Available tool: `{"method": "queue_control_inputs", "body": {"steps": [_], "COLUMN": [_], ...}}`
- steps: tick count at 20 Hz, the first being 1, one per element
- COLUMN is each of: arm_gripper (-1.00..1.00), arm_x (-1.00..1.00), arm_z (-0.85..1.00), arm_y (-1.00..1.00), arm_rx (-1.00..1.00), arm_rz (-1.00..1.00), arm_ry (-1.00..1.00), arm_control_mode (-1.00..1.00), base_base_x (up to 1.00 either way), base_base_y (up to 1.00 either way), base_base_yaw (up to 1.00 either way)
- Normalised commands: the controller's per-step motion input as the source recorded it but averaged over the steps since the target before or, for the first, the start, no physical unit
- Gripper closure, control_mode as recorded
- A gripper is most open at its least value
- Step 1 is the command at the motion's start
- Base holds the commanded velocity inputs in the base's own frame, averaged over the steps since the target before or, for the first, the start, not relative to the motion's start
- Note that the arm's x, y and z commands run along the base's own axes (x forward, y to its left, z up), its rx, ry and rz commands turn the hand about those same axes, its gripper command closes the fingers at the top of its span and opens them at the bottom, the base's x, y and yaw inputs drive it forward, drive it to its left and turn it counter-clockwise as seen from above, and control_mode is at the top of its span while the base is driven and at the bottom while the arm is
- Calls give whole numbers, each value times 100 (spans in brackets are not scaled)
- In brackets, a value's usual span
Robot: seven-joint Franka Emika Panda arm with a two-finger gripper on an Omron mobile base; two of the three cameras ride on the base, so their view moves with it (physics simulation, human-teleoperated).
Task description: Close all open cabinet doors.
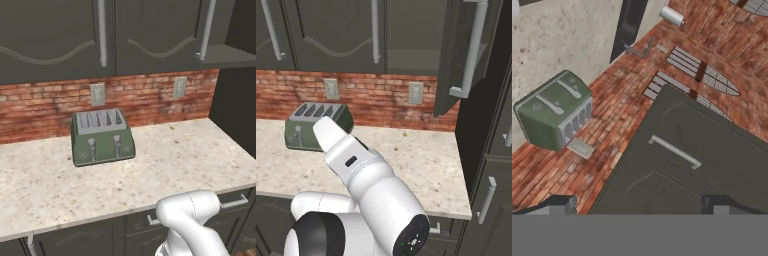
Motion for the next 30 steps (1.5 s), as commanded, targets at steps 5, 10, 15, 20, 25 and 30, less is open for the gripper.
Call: {"method": "queue_control_inputs", "body": {"steps": [5, 10, 15, 20, 25, 30], "arm_gripper": [-100, -100, -100, -100, -100, -100], "arm_x": [0, 0, 0, 0, 0, -1], "arm_z": [0, 0, 0, 1, 14, 25], "arm_y": [0, 0, 0, -2, -17, -15], "arm_rx": [0, 0, 0, 0, 0, 0], "arm_rz": [0, 0, 0, -3, -15, -19], "arm_ry": [0, 0, 0, 0, 0, 0], "arm_control_mode": [100, 100, -100, -100, -100, -100], "base_base_x": [18, 0, 0, 0, 0, 0], "base_base_y": [-29, -1, 0, 0, 0, 0], "base_base_yaw": [-2, 0, 0, 0, 0, 0]}}
